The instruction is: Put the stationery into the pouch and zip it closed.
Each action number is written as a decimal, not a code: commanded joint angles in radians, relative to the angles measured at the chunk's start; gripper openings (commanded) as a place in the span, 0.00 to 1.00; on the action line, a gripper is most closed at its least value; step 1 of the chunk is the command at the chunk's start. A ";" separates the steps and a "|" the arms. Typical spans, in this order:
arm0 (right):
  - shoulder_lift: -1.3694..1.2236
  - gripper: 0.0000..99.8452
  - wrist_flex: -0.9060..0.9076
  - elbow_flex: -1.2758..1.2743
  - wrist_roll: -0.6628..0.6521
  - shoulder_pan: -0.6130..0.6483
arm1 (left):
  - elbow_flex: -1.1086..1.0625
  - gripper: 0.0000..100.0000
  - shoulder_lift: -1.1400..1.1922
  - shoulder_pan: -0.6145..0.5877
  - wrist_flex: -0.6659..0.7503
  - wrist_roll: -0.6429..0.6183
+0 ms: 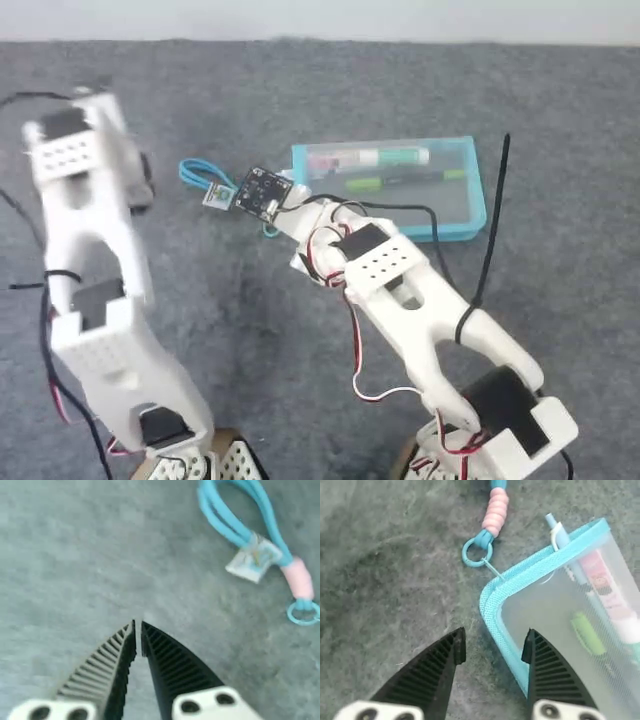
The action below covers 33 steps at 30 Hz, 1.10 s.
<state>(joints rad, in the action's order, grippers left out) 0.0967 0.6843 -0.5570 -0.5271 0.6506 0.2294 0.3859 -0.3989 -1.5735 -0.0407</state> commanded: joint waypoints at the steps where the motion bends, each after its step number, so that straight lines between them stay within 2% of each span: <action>1: 0.058 0.20 -0.021 0.009 0.011 -0.002 | -0.213 0.01 -0.170 0.029 0.147 -0.064; 5: 0.058 0.20 -0.018 0.009 0.002 -0.002 | -0.407 0.01 -0.226 0.072 0.336 -0.094; 8: 0.056 0.20 -0.021 0.009 0.005 -0.002 | -0.484 0.01 -0.242 0.087 0.422 -0.091; 11: 0.056 0.20 -0.041 0.011 0.083 -0.021 | -0.499 0.01 -0.236 0.081 0.473 -0.089; 23: -0.024 0.20 -0.090 -0.011 0.071 -0.051 | -0.518 0.01 -0.166 0.160 0.551 -0.081; 33: -0.031 0.20 -0.088 -0.011 0.037 -0.051 | -0.536 0.01 -0.176 0.150 0.559 -0.046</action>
<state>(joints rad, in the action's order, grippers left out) 0.0445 0.6091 -0.5754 -0.4749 0.6122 -0.3122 0.2371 -0.2532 -1.0319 -0.1005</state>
